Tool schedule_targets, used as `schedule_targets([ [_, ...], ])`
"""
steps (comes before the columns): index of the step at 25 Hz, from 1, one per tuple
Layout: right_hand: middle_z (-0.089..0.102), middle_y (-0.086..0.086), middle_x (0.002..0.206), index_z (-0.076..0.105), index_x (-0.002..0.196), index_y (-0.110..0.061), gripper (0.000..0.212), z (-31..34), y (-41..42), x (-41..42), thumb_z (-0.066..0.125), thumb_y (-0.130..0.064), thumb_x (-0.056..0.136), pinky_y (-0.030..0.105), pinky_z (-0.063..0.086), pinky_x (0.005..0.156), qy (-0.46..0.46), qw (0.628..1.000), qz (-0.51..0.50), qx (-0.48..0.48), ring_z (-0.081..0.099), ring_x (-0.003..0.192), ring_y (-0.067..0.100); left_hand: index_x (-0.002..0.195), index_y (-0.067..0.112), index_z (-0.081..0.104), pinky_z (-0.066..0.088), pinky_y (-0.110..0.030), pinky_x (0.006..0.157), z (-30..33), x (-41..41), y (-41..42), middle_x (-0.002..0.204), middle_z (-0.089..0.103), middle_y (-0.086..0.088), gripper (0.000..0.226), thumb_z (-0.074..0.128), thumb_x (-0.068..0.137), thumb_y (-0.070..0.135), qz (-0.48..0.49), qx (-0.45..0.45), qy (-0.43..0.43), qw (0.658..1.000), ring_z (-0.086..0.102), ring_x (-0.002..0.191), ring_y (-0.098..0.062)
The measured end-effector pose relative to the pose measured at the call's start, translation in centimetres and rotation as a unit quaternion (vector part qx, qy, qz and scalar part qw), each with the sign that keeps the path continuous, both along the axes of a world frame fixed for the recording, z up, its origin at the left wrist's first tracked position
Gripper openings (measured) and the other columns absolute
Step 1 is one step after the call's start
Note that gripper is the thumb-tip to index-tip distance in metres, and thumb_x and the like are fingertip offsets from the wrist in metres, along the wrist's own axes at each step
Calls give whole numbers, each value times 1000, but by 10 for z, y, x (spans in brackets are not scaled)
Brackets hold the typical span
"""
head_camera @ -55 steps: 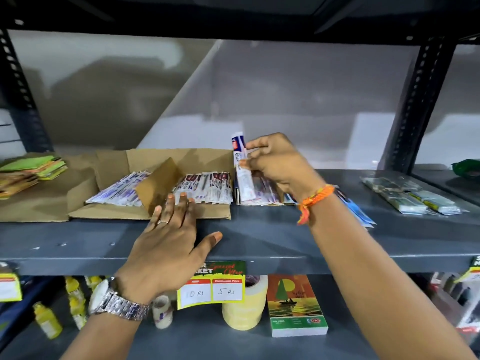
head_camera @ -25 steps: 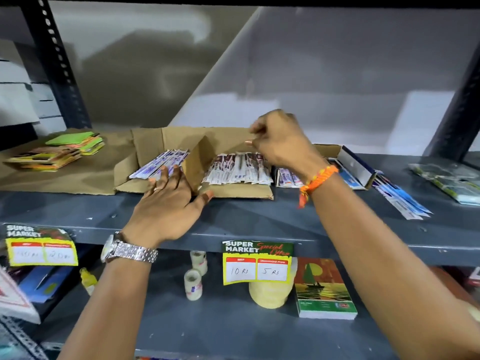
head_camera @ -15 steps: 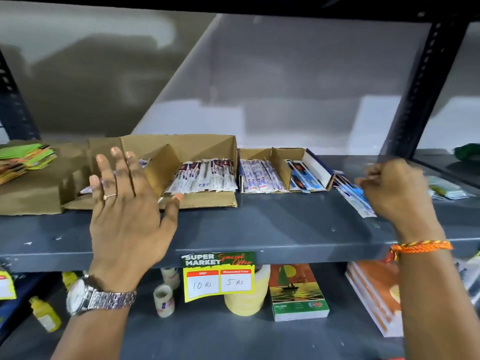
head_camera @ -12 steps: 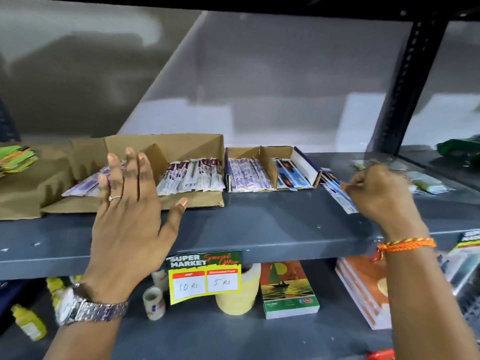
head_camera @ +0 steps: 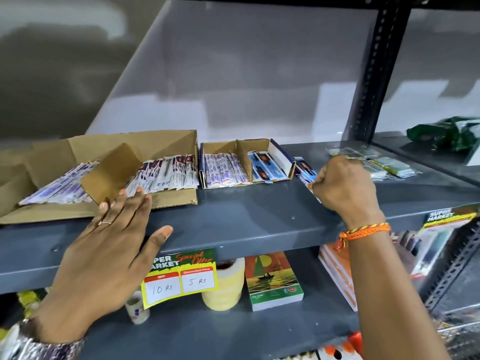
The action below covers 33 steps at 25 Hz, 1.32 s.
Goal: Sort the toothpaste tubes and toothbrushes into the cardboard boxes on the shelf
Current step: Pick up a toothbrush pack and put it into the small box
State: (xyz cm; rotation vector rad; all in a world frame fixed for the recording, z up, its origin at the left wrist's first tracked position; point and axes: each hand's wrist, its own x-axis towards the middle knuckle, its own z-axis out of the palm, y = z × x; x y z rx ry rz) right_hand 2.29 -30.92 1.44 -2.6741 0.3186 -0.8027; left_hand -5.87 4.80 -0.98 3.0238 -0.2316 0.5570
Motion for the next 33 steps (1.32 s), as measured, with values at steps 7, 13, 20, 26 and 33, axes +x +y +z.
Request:
schedule_targets([
  [7, 68, 28, 102, 69, 97, 0, 19, 1, 1, 6, 62, -5, 80, 41, 54, 80, 6, 1000, -7, -6, 64, 97, 45, 155, 23, -2, -8, -26, 119, -1, -1, 0, 164, -1, 8, 94, -14, 78, 74, 3, 3, 8, 1000, -14, 146, -2],
  [13, 69, 25, 102, 67, 99, 4, 19, 7, -5, 17, 66, -2, 81, 44, 55, 88, 17, 999, 21, 33, 62, 103, 43, 156, 24, 0, -5, -25, 119, -1, -2, 0, 163, -2, 9, 95, -14, 77, 75, 2, 2, 8, 1000, -13, 147, -3],
  [20, 70, 21, 102, 72, 96, -5, 17, 11, -8, 25, 63, -10, 82, 42, 57, 88, 65, 997, -15, 26, 66, 99, 41, 156, 23, 0, -7, -26, 119, 0, -1, -1, 163, -3, 9, 95, -14, 78, 75, 4, 8, 8, 1000, -15, 146, -3],
  [26, 70, 25, 109, 69, 105, 2, 25, 13, -5, 31, 62, 1, 80, 38, 54, 87, 56, 998, -7, 24, 64, 105, 40, 156, 23, 0, -11, -25, 116, 3, 2, 0, 162, -6, 11, 94, -9, 79, 75, -12, 5, 22, 1000, -23, 142, 1],
  [33, 74, 12, 94, 71, 105, -2, 23, -1, -11, 22, 74, -3, 82, 31, 56, 73, -54, 962, 61, 260, 69, 84, 25, 155, 25, -6, -12, -27, 119, 7, 7, -7, 161, -12, 13, 88, -6, 82, 75, -41, -7, 34, 999, -24, 144, 0],
])
